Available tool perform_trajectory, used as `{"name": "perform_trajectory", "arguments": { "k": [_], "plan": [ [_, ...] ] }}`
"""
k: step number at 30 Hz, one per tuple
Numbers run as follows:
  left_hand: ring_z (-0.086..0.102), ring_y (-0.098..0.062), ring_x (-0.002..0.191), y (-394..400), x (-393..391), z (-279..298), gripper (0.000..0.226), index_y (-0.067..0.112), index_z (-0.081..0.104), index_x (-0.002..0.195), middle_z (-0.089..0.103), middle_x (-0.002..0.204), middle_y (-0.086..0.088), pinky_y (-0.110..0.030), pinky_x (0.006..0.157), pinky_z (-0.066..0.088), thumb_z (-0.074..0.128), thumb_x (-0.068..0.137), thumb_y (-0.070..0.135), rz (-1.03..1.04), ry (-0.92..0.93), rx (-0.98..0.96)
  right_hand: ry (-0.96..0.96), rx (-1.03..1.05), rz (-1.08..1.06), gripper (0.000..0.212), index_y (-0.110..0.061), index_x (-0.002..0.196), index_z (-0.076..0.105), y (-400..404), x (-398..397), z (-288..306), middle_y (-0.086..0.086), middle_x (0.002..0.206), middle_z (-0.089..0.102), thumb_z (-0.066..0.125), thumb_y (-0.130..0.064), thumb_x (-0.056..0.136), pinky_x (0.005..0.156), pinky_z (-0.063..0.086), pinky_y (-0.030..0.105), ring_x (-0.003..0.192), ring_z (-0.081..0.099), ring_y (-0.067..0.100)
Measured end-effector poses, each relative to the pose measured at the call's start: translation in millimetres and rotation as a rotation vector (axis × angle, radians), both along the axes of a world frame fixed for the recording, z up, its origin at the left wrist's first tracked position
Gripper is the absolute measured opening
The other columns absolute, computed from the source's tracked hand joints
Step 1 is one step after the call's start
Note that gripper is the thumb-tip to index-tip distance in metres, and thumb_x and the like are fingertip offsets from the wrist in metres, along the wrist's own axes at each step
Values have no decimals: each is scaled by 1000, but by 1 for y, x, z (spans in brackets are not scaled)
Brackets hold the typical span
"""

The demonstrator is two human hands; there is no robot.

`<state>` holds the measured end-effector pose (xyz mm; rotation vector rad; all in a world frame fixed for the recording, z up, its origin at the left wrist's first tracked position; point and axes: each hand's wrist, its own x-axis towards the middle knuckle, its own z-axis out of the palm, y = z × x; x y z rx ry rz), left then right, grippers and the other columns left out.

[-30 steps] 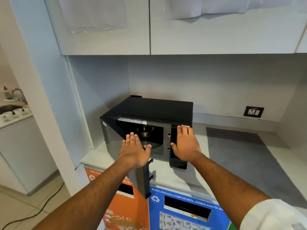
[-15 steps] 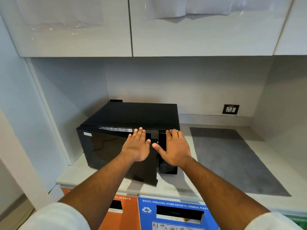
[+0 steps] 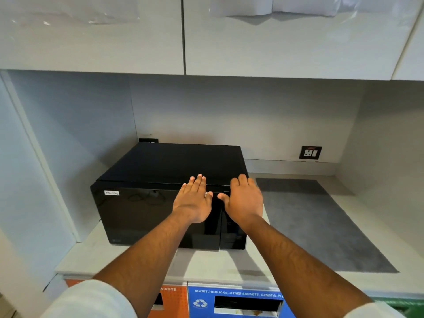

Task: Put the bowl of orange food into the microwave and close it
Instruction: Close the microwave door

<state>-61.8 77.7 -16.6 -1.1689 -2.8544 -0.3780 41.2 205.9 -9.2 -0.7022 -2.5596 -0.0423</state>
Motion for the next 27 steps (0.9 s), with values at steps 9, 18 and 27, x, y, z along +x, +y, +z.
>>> {"name": "perform_trajectory", "arguments": {
  "k": [9,18,27],
  "plan": [
    [-7,-20,155,4,-6,-5,66,15,0,158,-6,169,-2,-38,124,-2,18,102,45,1,40,-8,15,-13,-18,60,-18,133,57,-2,-4,-2,4,133,59,55,-63,94,101,50,36,124,55,23],
    [-11,-23,155,-6,12,13,67,13,-4,158,-12,168,-3,-41,125,-2,18,103,45,-12,-49,-120,-113,-32,60,61,-18,143,50,-8,15,5,4,150,49,49,-59,98,106,50,42,139,46,27],
    [-15,-23,154,-24,57,24,71,12,-9,157,-17,167,-6,-44,126,-1,19,102,48,-20,92,-92,-315,-24,98,86,-16,163,-7,-11,54,4,7,173,-12,32,-61,103,130,1,52,159,-17,30]
  ]
}}
